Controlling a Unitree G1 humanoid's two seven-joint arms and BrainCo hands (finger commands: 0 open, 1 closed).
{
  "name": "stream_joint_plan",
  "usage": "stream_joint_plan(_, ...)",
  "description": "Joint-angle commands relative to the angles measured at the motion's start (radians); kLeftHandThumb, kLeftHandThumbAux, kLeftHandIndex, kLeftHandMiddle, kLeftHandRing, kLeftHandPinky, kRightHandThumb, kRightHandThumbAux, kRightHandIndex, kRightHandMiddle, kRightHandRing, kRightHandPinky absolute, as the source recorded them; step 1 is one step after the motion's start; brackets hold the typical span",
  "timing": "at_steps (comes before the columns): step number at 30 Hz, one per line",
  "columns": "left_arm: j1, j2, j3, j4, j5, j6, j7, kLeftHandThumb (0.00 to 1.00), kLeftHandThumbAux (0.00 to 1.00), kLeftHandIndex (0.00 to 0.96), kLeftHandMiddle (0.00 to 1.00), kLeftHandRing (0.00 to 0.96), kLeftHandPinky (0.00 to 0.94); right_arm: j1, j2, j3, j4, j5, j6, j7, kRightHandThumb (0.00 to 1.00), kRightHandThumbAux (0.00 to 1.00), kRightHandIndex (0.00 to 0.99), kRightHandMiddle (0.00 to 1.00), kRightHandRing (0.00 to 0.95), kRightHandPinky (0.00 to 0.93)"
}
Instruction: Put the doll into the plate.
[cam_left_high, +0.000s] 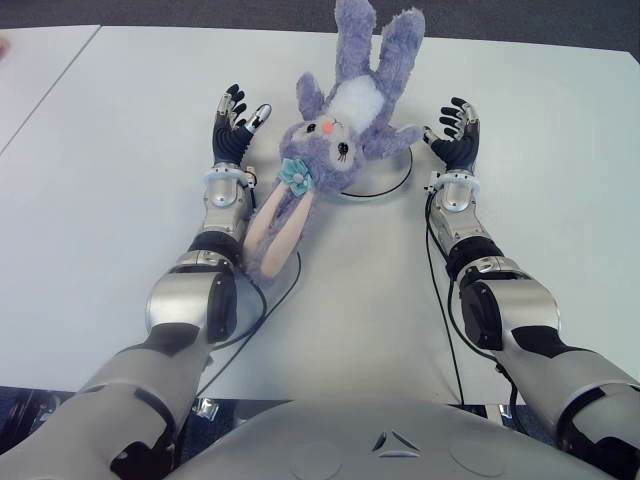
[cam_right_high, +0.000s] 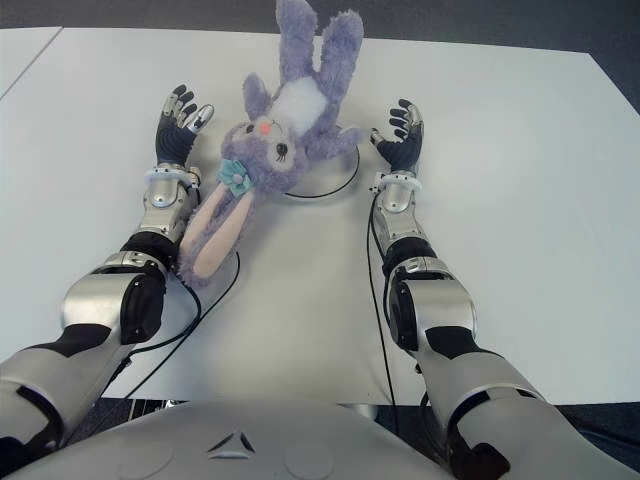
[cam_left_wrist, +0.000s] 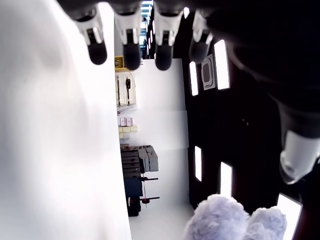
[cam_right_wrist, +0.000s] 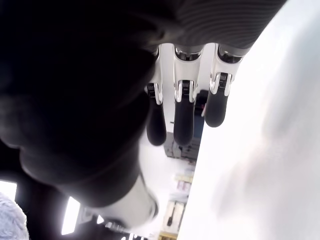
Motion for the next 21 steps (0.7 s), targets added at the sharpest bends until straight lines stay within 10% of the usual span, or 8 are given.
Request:
stream_joint_plan(1, 0.267, -0.093, -0.033, 0.15, 0.037, 0.149, 0.03, 0.0, 0.564, 0.102, 0.108, 0.099, 0.105, 0.35, 0.102, -0.008, 0.163, 0.014, -0.011, 0.022, 0.081, 0.984, 0.15, 0.238, 0.229, 0.228)
stream_joint_plan(21, 0.266, -0.093, -0.034, 0.148, 0.036, 0.143, 0.02, 0.0, 0.572, 0.074, 0.096, 0.085, 0.08, 0.349, 0.099, -0.001, 0.163, -0.001, -0.001, 0.017, 0.0, 0.905, 0.11, 0.165, 0.17, 0.194)
